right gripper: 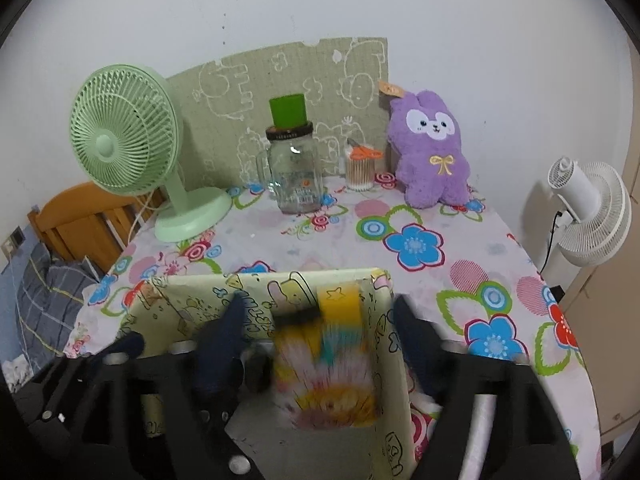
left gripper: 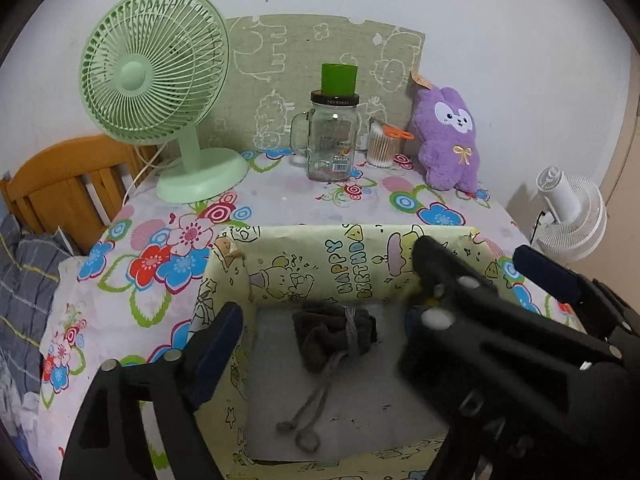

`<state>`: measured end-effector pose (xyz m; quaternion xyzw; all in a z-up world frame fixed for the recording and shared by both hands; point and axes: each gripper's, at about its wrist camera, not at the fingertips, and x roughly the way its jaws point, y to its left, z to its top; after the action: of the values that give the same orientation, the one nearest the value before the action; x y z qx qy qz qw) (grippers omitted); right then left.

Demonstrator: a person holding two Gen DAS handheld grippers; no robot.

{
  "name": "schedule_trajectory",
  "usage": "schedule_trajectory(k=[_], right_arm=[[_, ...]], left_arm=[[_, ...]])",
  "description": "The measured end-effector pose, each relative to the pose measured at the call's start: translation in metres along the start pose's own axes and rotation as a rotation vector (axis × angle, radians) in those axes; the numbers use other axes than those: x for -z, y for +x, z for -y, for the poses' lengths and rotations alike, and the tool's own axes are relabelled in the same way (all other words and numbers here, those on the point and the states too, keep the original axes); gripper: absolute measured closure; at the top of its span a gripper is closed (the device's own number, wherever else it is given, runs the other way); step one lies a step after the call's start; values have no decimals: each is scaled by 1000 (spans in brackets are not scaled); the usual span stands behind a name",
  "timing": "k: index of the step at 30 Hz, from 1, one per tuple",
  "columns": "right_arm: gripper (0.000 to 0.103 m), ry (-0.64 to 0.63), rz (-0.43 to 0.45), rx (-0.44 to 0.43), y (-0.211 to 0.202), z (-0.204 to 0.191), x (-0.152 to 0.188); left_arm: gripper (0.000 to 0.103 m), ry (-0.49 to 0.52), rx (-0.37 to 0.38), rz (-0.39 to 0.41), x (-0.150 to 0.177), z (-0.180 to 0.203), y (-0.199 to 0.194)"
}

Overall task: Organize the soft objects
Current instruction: 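Open the left tool to drop the grey item while the right tool releases the pouch into the box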

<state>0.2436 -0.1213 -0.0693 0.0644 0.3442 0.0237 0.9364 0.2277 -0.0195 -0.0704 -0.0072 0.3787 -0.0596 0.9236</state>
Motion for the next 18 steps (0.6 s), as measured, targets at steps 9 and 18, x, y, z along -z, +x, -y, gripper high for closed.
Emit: schedule_trajectory(k=[9,18], right_arm=[[6,-12,6,7,-15,-2,0],[5,-21,41,5,-45,-5,-1]], left_arm=[[9,32,-4,35,0,6,-14],[4,39,-8,89,3,8,-43]])
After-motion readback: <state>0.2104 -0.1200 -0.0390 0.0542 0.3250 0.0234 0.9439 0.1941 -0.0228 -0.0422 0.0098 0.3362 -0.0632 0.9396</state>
